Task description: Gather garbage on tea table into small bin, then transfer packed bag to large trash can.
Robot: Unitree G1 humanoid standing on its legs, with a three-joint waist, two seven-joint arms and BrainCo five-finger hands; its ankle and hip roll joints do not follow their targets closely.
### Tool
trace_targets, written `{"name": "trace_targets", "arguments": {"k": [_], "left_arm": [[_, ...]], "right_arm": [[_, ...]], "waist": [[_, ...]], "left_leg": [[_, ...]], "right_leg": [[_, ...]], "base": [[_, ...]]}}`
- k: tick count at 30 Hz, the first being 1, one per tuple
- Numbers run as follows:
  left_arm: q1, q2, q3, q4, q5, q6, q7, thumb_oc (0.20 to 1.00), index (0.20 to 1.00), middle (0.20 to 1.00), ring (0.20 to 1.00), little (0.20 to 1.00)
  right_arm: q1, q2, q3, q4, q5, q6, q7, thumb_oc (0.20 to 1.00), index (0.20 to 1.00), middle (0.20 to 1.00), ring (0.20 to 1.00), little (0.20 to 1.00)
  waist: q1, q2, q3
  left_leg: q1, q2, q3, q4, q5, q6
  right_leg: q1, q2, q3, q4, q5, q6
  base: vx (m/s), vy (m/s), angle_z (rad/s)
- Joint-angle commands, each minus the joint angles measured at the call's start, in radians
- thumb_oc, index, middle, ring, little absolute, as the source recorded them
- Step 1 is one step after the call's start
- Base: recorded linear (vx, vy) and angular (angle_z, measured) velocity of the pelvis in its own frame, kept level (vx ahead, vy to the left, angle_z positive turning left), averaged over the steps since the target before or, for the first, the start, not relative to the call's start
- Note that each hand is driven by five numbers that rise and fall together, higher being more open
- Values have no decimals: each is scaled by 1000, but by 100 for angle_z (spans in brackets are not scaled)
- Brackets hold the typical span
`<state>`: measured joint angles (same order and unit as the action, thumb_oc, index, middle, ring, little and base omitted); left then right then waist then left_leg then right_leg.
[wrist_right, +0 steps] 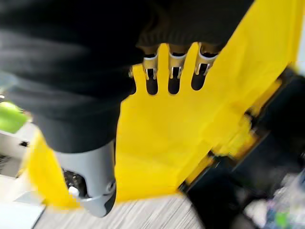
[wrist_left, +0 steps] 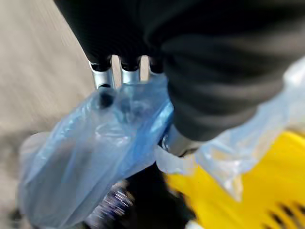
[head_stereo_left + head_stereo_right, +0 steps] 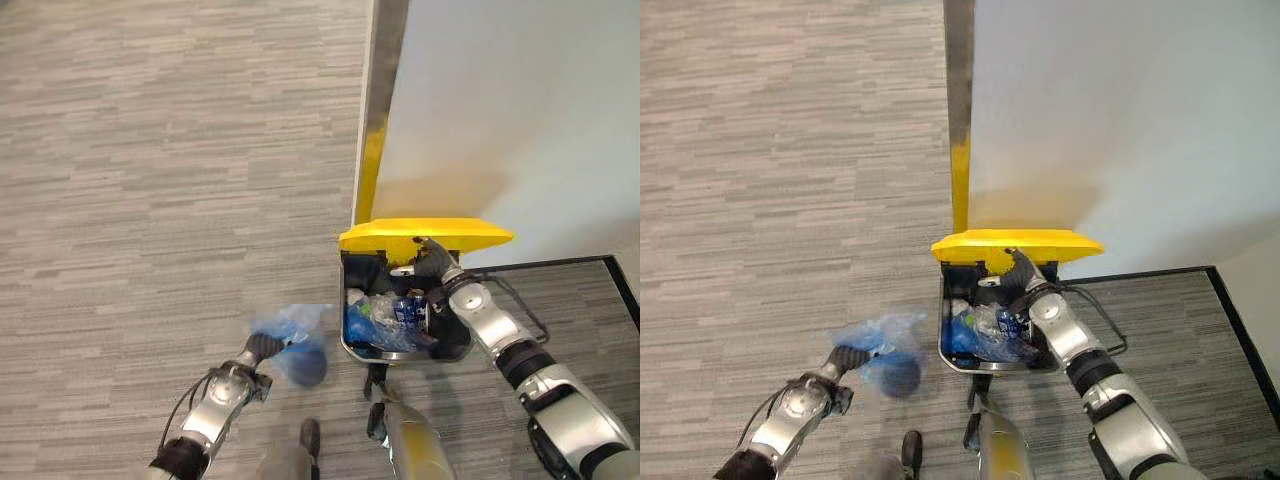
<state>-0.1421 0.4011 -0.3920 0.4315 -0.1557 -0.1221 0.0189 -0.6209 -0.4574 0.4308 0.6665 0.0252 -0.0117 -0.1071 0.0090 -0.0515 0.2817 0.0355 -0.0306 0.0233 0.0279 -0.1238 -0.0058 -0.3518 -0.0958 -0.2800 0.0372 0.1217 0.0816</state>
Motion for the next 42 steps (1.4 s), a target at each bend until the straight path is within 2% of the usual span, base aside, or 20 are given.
{"name": "trace_targets", "arguments": {"k": [1, 3, 8, 15, 20, 23, 25, 27, 28, 33, 34, 35, 39, 42], "left_arm": [[-41, 57, -17, -111, -37, -69, -10, 200, 200, 200, 200, 200], [-58, 57, -29, -120, -38, -70, -11, 200, 200, 200, 200, 200], [-266, 15, -141, -144, -38, -83, 11, 200, 200, 200, 200, 200], [-461, -18, -207, -108, -25, -86, 53, 200, 200, 200, 200, 200], [-539, -46, -248, 30, 15, -63, 74, 200, 200, 200, 200, 200], [-653, -97, -338, 268, 114, -24, 81, 200, 200, 200, 200, 200], [-691, -125, -362, 339, 144, -15, 90, 200, 200, 200, 200, 200], [-704, -135, -368, 369, 157, -12, 96, 200, 200, 200, 200, 200], [-740, -155, -365, 456, 186, 5, 119, 200, 200, 200, 200, 200], [-740, -150, -343, 519, 248, 29, 144, 200, 200, 200, 200, 200], [-736, -148, -339, 523, 258, 33, 148, 752, 752, 752, 752, 752], [-732, -145, -335, 527, 267, 39, 149, 1000, 1000, 1000, 1000, 1000], [-704, -134, -315, 522, 303, 40, 155, 1000, 1000, 1000, 1000, 1000], [-641, -129, -268, 472, 253, 33, 157, 1000, 1000, 1000, 1000, 1000]], "right_arm": [[-99, -24, 22, 49, 43, -30, -47, 1000, 1000, 1000, 1000, 1000], [-115, -30, 23, 60, 46, -29, -50, 1000, 1000, 1000, 1000, 1000], [-233, -65, 39, 131, 63, -28, -81, 1000, 1000, 1000, 1000, 1000], [-344, -79, 76, 173, 93, -28, -95, 1000, 1000, 1000, 1000, 1000], [-406, -83, 107, 189, 102, -21, -97, 1000, 1000, 1000, 1000, 1000], [-491, -49, 143, 201, 142, -18, -115, 1000, 1000, 1000, 1000, 1000], [-523, -24, 157, 198, 162, -24, -125, 1000, 1000, 1000, 1000, 1000], [-531, -16, 164, 192, 168, -28, -129, 1000, 1000, 1000, 1000, 1000], [-550, 3, 183, 150, 184, -40, -136, 1000, 1000, 1000, 1000, 1000], [-536, 13, 206, 75, 186, -59, -133, 1000, 1000, 1000, 1000, 1000], [-529, 13, 207, 62, 182, -60, -133, 1000, 1000, 1000, 1000, 1000], [-523, 15, 207, 60, 182, -62, -132, 1000, 1000, 1000, 1000, 1000], [-491, 19, 190, 35, 191, -74, -130, 1000, 1000, 1000, 1000, 1000], [-456, 15, 176, 5, 180, -72, -125, 1000, 1000, 1000, 1000, 1000]], "waist": [[4, -28, -17], [1, -29, -15], [-32, -37, -1], [-63, -27, 17], [-84, -22, 44], [-115, -18, 90], [-126, -18, 103], [-131, -18, 108], [-143, -18, 124], [-151, -13, 131], [-151, -12, 131], [-150, -11, 130], [-146, -5, 125], [-140, -7, 114]], "left_leg": [[31, -60, 18, 116, -185, 18], [31, -60, 20, 115, -186, 19], [26, -65, 36, 115, -192, 21], [18, -71, 53, 122, -198, 23], [-12, -77, 56, 146, -195, 22], [-78, -78, 69, 186, -189, 18], [-99, -77, 76, 193, -187, 17], [-111, -76, 79, 198, -187, 17], [-138, -72, 89, 207, -186, 15], [-150, -64, 100, 215, -193, 12], [-149, -62, 100, 215, -194, 12], [-146, -62, 101, 212, -193, 11], [-117, -61, 98, 183, -191, 11], [-89, -62, 95, 170, -191, 11]], "right_leg": [[-6, -56, 42, -42, 52, 78], [-9, -55, 45, -41, 52, 78], [-31, -51, 63, -31, 58, 83], [-53, -51, 80, -16, 62, 85], [-76, -57, 95, -5, 66, 85], [-129, -61, 110, 18, 66, 82], [-149, -59, 116, 26, 64, 82], [-159, -58, 118, 30, 63, 81], [-189, -56, 115, 43, 58, 80], [-211, -54, 107, 56, 53, 78], [-210, -54, 106, 56, 53, 78], [-210, -53, 103, 56, 54, 78], [-197, -50, 93, 46, 62, 79], [-172, -50, 86, 34, 67, 80]], "base": [[-11, -24, -4], [-9, -4, -2], [-22, 4, -6], [-20, 13, -12], [-32, 3, -2], [-79, -22, -3], [-22, -12, 1], [-29, -27, -13], [-20, -35, -16], [13, -23, -11], [29, -22, -9], [23, -17, -7], [7, -4, -1], [0, 0, 0]]}}
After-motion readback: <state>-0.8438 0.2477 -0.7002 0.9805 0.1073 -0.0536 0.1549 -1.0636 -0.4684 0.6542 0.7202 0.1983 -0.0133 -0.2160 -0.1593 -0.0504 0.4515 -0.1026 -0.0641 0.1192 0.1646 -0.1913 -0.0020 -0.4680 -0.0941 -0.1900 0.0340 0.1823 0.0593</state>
